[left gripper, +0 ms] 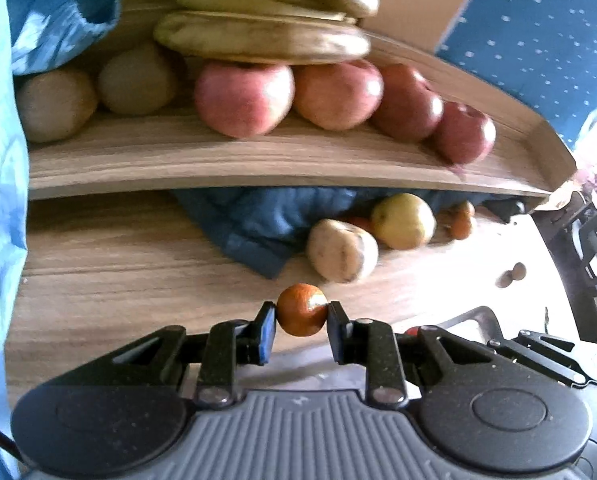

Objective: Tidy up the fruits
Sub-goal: 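Carry the orange with the left tool while the right tool carries the tomato over the tray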

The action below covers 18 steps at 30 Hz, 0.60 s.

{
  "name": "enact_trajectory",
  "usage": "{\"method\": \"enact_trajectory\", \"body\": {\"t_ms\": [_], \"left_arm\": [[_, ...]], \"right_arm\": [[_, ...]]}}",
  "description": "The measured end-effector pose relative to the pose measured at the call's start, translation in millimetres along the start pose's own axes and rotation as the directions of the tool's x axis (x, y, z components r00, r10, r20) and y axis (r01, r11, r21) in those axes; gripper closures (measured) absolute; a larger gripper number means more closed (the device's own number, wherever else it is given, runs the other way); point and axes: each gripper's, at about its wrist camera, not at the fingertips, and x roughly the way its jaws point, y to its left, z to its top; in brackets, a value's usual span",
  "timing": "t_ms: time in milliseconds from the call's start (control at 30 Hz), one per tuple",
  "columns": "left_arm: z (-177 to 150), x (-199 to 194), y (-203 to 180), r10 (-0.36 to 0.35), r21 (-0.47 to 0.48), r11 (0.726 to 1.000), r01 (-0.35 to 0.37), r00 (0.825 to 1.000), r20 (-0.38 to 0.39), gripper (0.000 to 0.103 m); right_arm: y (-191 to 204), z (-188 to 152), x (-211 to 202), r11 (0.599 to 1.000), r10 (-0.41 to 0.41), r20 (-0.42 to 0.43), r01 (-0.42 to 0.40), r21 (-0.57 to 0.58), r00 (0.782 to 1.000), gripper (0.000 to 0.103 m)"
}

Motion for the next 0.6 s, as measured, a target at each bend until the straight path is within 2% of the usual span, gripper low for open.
{"method": "enact_trajectory", "body": {"t_ms": [333, 600], "left_arm": [[-22, -7, -47, -0.037, 0.044, 0.998, 0.037, 0.999, -0.015, 0.073], [-39, -16, -69, -0.052, 0.066, 0.996, 0.053, 0.999, -0.012, 0.073]], "right_arm": [[-27, -33, -47, 0.999, -0.04, 0.03, 0.039, 0.03, 0.999, 0.078], [-46, -63, -81, 0.997, -0.064, 0.035, 0.062, 0.052, 0.997, 0.077]]}}
